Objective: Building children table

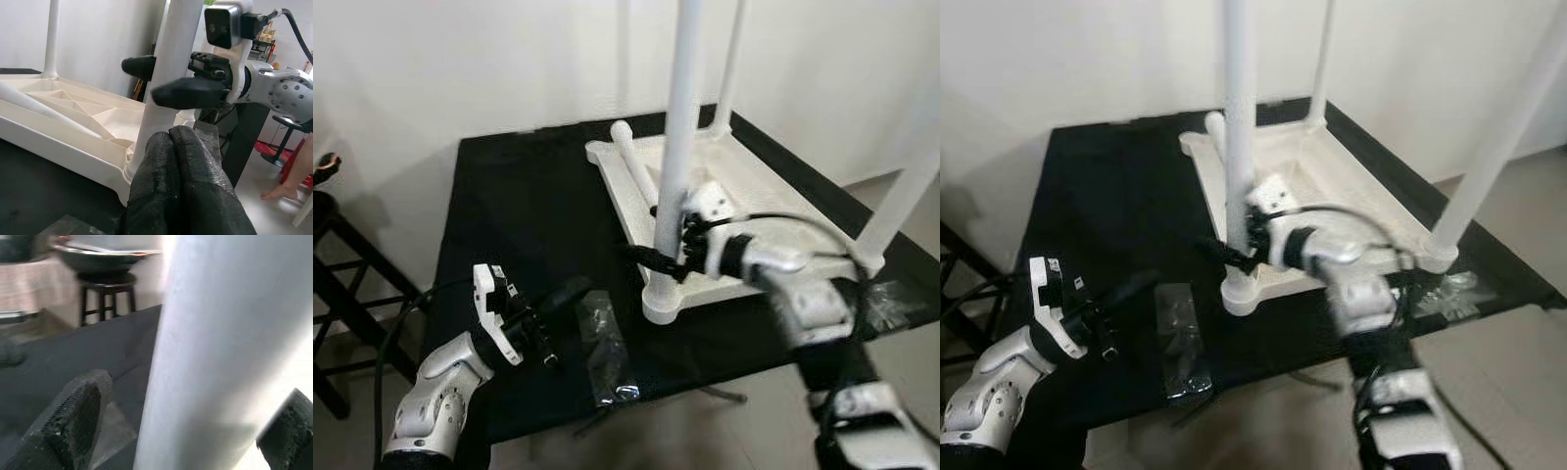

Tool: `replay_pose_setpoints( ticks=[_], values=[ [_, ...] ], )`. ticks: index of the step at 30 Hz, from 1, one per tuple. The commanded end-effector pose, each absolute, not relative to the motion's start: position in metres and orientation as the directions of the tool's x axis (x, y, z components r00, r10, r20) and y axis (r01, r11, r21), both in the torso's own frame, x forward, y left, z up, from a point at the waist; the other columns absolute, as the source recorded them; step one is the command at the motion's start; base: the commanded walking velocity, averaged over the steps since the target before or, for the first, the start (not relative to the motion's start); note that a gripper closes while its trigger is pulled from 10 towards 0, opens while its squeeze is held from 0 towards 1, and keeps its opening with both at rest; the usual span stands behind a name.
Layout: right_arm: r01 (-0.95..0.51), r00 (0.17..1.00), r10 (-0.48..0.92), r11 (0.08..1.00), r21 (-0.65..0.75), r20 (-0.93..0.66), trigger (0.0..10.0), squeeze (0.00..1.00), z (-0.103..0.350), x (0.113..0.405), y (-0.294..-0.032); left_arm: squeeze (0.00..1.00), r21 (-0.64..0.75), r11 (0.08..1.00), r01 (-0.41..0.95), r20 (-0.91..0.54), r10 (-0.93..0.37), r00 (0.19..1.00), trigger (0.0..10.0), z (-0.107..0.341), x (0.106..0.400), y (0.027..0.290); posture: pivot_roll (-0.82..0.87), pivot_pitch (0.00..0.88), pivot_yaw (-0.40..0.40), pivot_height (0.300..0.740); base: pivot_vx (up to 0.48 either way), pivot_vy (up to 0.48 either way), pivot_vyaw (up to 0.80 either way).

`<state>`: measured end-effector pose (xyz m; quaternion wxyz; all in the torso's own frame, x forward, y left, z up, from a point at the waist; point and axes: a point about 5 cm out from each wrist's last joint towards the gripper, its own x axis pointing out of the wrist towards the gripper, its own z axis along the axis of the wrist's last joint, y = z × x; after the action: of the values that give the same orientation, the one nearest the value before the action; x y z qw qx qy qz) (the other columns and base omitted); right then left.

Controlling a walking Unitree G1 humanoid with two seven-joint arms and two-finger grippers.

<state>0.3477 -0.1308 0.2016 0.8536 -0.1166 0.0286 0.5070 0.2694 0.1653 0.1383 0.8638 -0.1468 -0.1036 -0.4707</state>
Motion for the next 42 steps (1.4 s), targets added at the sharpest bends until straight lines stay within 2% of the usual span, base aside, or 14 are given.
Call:
replay_pose_setpoints(
  ticks=[1,6,7,8,9,18,24,26,31,32,33,34,37,42],
  values=[
    [-0.901,0.430,0.884,0.410,-0.142,-0.181,10.0,0.00,0.199,0.352,-0.130,0.00,-0.157,0.518,0.841,0.316,-0.781,0.539,10.0,0.136,0.269,0.164,-0.04,0.000,0.003,0.740,0.000,0.000,0.00],
    [-0.906,0.418,0.890,0.394,-0.154,-0.180,10.0,0.00,0.206,0.359,-0.132,0.00,-0.156,0.518,0.841,0.315,-0.781,0.539,10.0,0.136,0.269,0.164,-0.04,0.000,-0.001,0.740,0.000,0.000,0.00],
    [-0.917,0.393,0.903,0.371,-0.147,-0.173,2.5,0.00,0.210,0.363,-0.133,0.00,-0.156,0.518,0.841,0.314,-0.781,0.540,10.0,0.136,0.268,0.163,-0.03,0.000,-0.001,0.740,0.000,0.000,0.00],
    [-0.917,0.393,0.903,0.371,-0.147,-0.173,2.5,0.00,0.210,0.363,-0.133,0.00,-0.156,0.518,0.841,0.314,-0.781,0.540,10.0,0.136,0.268,0.163,-0.03,0.000,-0.001,0.740,0.000,0.000,0.00],
    [-0.927,0.370,0.914,0.351,-0.134,-0.166,0.0,0.00,0.212,0.366,-0.134,0.00,-0.156,0.518,0.841,0.314,-0.781,0.540,10.0,0.136,0.268,0.164,-0.03,0.000,0.000,0.740,0.000,0.000,0.00],
    [-0.937,0.347,0.922,0.332,-0.109,-0.172,0.0,0.00,0.205,0.370,-0.138,0.00,-0.155,0.520,0.840,0.314,-0.780,0.541,10.0,0.137,0.269,0.163,-0.02,0.000,-0.001,0.740,0.000,0.000,0.00],
    [-0.915,0.402,0.899,0.386,-0.118,-0.176,0.0,0.00,0.194,0.365,-0.149,0.00,-0.156,0.520,0.840,0.317,-0.779,0.541,10.0,0.138,0.268,0.163,-0.03,0.000,0.003,0.740,0.000,0.000,0.00],
    [-0.875,0.482,0.852,0.458,-0.159,-0.203,0.0,0.00,0.188,0.359,-0.158,0.00,-0.157,0.521,0.839,0.319,-0.777,0.542,10.0,0.139,0.268,0.165,-0.05,0.000,0.005,0.740,0.000,0.000,0.00],
    [-0.815,0.580,0.785,0.553,-0.174,-0.218,0.0,0.00,0.179,0.353,-0.154,0.00,-0.158,0.521,0.839,0.320,-0.777,0.542,10.0,0.139,0.267,0.166,-0.05,0.000,0.002,0.740,0.000,0.000,0.00],
    [-0.495,0.858,0.482,0.868,-0.033,-0.178,0.0,0.00,0.138,0.335,-0.125,0.00,-0.159,0.519,0.840,0.320,-0.777,0.542,10.0,0.140,0.268,0.169,-0.06,0.000,0.014,0.740,0.000,0.000,0.00],
    [-0.495,0.858,0.482,0.868,-0.033,-0.178,0.0,0.00,0.138,0.335,-0.125,0.00,-0.159,0.519,0.840,0.320,-0.777,0.542,10.0,0.140,0.268,0.169,-0.06,0.000,0.014,0.740,0.000,0.000,0.00],
    [-0.438,0.859,0.431,0.898,0.040,-0.277,0.0,0.00,0.108,0.311,-0.102,0.00,-0.161,0.518,0.840,0.320,-0.778,0.541,10.0,0.140,0.268,0.169,-0.06,0.000,0.016,0.740,0.000,0.000,0.00],
    [-0.408,0.894,0.400,0.913,0.002,-0.203,0.0,0.00,0.123,0.317,-0.094,0.00,-0.158,0.516,0.842,0.312,-0.783,0.538,10.0,0.139,0.269,0.170,-0.08,0.000,0.029,0.740,0.000,0.000,0.00],
    [-0.439,0.870,0.416,0.898,-0.033,-0.265,0.0,0.00,0.118,0.325,-0.094,0.00,-0.159,0.513,0.843,0.312,-0.784,0.536,10.0,0.139,0.270,0.169,-0.05,0.000,0.006,0.740,0.000,0.000,0.00]
  ],
)
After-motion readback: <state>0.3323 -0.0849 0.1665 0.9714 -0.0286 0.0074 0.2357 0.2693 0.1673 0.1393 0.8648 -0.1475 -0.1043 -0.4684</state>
